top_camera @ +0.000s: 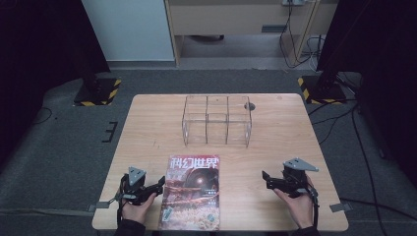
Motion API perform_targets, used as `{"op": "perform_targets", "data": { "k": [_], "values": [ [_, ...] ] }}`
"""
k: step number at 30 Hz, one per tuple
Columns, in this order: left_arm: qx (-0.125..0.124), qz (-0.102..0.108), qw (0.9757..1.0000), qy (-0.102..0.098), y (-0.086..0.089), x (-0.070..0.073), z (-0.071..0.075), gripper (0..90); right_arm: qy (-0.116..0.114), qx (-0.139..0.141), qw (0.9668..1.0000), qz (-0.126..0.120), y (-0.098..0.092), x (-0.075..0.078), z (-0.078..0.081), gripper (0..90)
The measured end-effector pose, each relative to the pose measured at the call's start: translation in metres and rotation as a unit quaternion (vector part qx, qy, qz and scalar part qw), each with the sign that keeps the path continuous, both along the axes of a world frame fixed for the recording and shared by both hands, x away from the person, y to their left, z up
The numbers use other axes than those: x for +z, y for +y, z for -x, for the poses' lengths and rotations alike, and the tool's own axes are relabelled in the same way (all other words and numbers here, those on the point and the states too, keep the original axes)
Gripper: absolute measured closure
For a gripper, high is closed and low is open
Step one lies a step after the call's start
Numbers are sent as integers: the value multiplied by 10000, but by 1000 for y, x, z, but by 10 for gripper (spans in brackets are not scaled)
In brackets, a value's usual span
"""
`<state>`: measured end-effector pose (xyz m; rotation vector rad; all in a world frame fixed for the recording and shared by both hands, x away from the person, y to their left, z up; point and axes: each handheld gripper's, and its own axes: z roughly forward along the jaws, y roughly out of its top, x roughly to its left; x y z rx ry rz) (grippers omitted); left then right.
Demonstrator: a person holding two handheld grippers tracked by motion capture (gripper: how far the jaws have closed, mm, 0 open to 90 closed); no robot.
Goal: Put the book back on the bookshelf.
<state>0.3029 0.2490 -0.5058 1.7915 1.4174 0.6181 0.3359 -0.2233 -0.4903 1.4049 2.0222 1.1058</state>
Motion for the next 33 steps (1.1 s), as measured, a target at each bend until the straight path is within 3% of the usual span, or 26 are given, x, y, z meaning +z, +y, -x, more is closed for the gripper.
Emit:
{"op": "perform_targets", "data": {
  "k": [7, 16, 25, 33],
  "values": [
    [-45, 38, 10000, 49, -1, -1, 1, 203, -185, 137, 9997, -97, 18, 11, -2, 125],
    [-133, 64, 9998, 91, -2, -1, 2, 210, -252, 402, 9988, -120, 42, 24, -7, 128],
    [-244, 38, 9996, 127, -6, -3, 4, 234, -235, 656, 9973, -216, 67, 28, -8, 144],
    [-386, -10, 9990, 218, -13, -6, 4, 317, -159, 876, 9956, -289, 85, 29, -8, 188]
  ]
}}
